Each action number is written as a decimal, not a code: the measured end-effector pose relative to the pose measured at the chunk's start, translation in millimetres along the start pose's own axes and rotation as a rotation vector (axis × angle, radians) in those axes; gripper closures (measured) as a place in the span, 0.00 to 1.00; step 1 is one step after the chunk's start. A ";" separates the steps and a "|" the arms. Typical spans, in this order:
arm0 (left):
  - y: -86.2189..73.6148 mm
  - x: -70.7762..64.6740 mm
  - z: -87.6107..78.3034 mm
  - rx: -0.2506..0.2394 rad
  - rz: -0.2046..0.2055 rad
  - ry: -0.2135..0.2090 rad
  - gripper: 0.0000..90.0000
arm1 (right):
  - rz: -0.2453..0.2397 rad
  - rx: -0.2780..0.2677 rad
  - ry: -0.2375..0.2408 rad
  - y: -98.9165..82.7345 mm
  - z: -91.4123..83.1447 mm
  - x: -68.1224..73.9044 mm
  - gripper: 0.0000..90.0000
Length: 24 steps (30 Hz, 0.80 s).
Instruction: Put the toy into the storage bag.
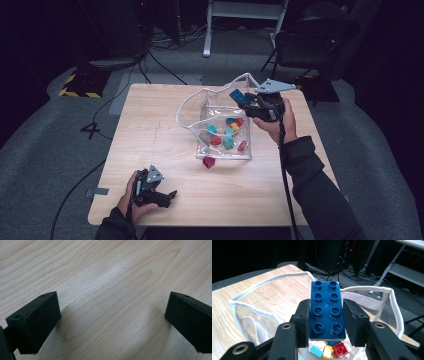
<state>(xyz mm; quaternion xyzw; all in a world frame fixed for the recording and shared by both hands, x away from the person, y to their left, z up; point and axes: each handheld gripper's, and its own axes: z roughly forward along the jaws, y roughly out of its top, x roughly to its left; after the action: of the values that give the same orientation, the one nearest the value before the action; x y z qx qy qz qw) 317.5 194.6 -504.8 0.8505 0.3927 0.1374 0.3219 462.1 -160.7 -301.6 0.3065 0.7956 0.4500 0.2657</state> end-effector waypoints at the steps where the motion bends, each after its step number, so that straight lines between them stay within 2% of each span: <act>1: 0.0 0.0 0.0 0.000 0.000 0.000 0.00 | 0.009 0.000 0.001 -0.7 0.9 -1.8 0.66; 4: 0.0 0.0 0.0 0.000 0.000 0.001 0.00 | 0.033 -0.004 -0.014 -1.6 2.9 -5.0 0.65; 6: 0.0 0.0 0.0 0.000 -0.001 0.000 0.00 | 0.050 0.002 -0.026 -1.5 5.3 -6.6 0.59; 10: -0.1 -0.1 0.0 -0.002 0.000 0.001 0.00 | 0.054 0.013 -0.023 -3.6 7.3 -6.4 0.55; 20: -0.1 -0.1 0.0 -0.001 0.000 0.001 0.00 | 0.048 0.000 -0.017 -4.8 3.6 -4.4 0.50; 24: -0.1 -0.1 0.0 -0.001 0.000 0.001 0.00 | 0.047 -0.024 -0.011 -4.3 -2.2 -3.2 0.45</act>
<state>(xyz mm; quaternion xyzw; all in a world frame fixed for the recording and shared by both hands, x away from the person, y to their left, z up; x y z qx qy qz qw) 317.3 194.6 -504.9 0.8503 0.3927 0.1379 0.3220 461.6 -166.0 -303.9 0.3244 0.7813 0.4640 0.2629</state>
